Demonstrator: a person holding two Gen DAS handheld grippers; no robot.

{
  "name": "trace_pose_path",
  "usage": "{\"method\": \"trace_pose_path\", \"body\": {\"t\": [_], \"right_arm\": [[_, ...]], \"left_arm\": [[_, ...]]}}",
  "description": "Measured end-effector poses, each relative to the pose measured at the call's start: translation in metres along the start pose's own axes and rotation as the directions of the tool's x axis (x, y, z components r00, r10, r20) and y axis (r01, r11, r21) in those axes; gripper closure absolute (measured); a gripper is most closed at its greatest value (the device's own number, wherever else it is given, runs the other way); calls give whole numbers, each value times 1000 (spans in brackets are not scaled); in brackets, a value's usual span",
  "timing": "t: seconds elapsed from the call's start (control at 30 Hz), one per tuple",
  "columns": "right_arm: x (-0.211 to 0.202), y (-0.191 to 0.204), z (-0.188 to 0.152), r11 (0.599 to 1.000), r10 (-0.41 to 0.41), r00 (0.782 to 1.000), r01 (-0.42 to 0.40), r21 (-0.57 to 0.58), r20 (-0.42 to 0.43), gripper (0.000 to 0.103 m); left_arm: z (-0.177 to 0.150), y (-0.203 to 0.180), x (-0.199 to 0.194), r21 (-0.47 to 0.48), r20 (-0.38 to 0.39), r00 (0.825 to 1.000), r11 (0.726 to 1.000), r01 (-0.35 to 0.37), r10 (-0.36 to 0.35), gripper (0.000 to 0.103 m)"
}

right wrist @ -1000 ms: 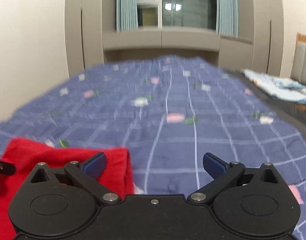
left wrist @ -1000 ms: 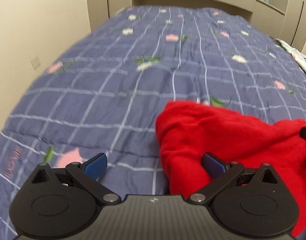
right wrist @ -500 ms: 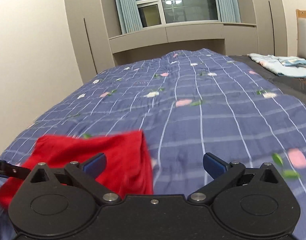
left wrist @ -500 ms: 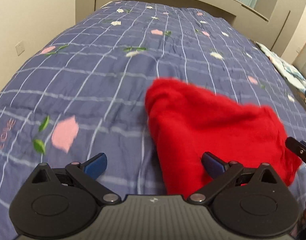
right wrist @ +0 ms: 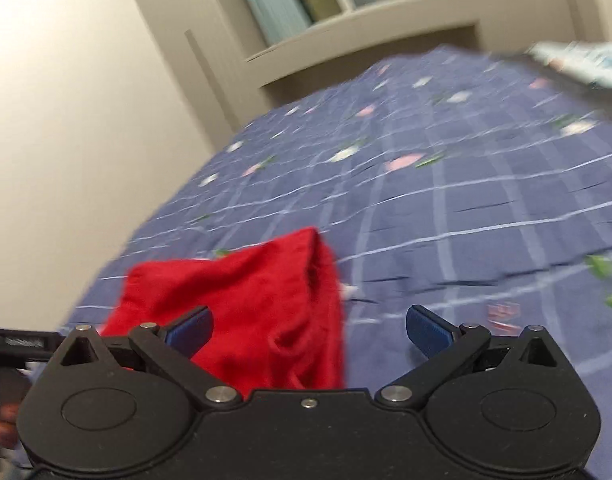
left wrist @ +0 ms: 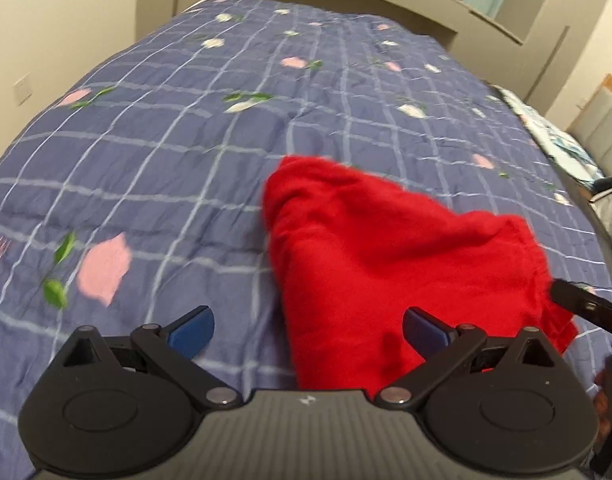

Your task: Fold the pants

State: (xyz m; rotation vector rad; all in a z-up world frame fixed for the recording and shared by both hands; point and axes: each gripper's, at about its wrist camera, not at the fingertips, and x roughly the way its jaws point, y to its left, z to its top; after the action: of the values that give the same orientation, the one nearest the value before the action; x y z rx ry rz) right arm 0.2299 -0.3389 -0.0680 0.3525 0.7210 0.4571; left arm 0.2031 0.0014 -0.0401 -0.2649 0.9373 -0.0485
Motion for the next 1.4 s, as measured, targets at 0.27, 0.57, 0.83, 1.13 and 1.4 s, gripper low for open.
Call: {"method": "trace_pose_path", "body": {"t": [0.27,0.57,0.83,1.13,1.4], "right_arm": [[39,-12,18,976,206,964,-188,114,-169,1],[27,-3,11,992,45,989,-28,122,-140,56],[6,32,11,990,67,997,-61,129,-44,70],[18,93,20,977,189,982,-187,108,-11,72],[53,152,-3,982,181,982,-178,60,-61,67]], "left_arm": [[9,-13,21,9,-92,993,997,76,-75,1],[14,-6,17,-8,-125,990,998,62,-62,56],[25,6,-17,-59,-71,991,992,108,-112,79],[39,50,-71,-70,45,999,997,15,-12,79],[24,109,-65,-157,-2,998,986,-57,57,78]]}}
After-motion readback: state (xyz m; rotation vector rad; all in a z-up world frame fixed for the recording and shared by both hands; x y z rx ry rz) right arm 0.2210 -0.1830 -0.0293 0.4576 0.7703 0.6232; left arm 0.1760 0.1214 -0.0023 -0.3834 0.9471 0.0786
